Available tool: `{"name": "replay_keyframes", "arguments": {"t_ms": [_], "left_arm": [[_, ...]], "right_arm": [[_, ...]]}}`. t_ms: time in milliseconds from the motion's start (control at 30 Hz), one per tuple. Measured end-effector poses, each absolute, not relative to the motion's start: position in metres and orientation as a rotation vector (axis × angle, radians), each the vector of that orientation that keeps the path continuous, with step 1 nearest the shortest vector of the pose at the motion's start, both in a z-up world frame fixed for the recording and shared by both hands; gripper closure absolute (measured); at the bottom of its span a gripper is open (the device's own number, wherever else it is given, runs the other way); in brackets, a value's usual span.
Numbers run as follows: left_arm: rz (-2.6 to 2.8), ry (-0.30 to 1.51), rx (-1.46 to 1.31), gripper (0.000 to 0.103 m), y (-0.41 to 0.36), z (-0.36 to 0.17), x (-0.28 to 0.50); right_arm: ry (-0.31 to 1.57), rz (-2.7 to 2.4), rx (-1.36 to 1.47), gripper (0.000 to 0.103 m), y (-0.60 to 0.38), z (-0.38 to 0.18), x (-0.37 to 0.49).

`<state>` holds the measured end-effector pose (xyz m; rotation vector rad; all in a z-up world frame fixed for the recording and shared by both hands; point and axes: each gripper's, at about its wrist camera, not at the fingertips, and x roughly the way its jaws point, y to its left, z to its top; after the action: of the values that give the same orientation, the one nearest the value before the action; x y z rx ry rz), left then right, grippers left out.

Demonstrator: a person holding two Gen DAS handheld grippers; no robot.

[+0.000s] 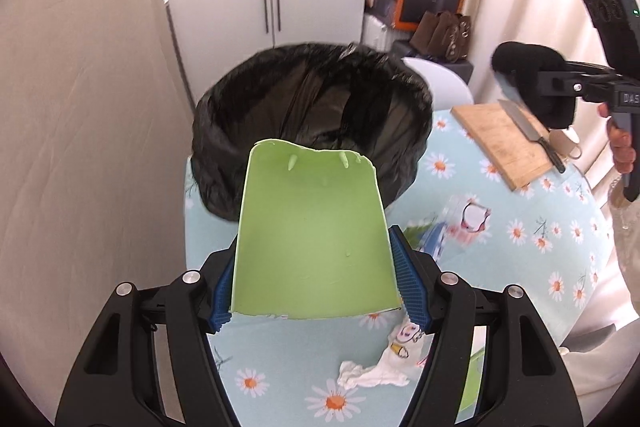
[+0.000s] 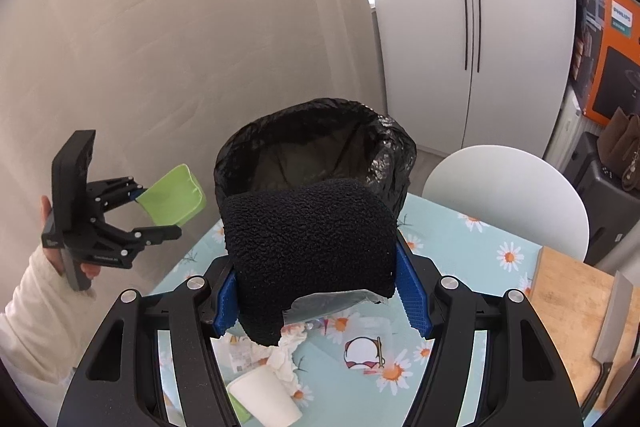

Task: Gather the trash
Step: 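Drop the green lid into the bin while the right tool drops the black cup, then move both open tools back over the remaining trash on the table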

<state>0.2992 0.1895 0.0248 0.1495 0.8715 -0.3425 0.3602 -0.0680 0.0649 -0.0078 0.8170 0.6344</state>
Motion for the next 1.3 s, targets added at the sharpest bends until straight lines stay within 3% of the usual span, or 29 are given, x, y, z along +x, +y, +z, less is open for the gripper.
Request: {"name": "replay_keyframes", "arguments": {"t_ms": [600,733,867,1300], "left_arm": [[-0.486,0.844,0.206,0.039,0.181,0.021,0.393],[-0.490,0.813,0.196,0.013,0.184,0.015,0.405],[-0.474,0.801,0.192,0.009,0.189,0.012,0.407],[-0.369,0.846,0.173,0.006,0.201,0.005,0.371]], "right_arm": [[0.854,0.628,-0.079,0.042,-0.019,0.063,0.432],[0.859,0.593,-0.091,0.037,-0.008,0.055,0.453],[0.867,0.593,-0.061,0.027,-0.010,0.049,0.465],[0.889,0.629,-0.081,0.024,-0.015,0.035,0.451]]}}
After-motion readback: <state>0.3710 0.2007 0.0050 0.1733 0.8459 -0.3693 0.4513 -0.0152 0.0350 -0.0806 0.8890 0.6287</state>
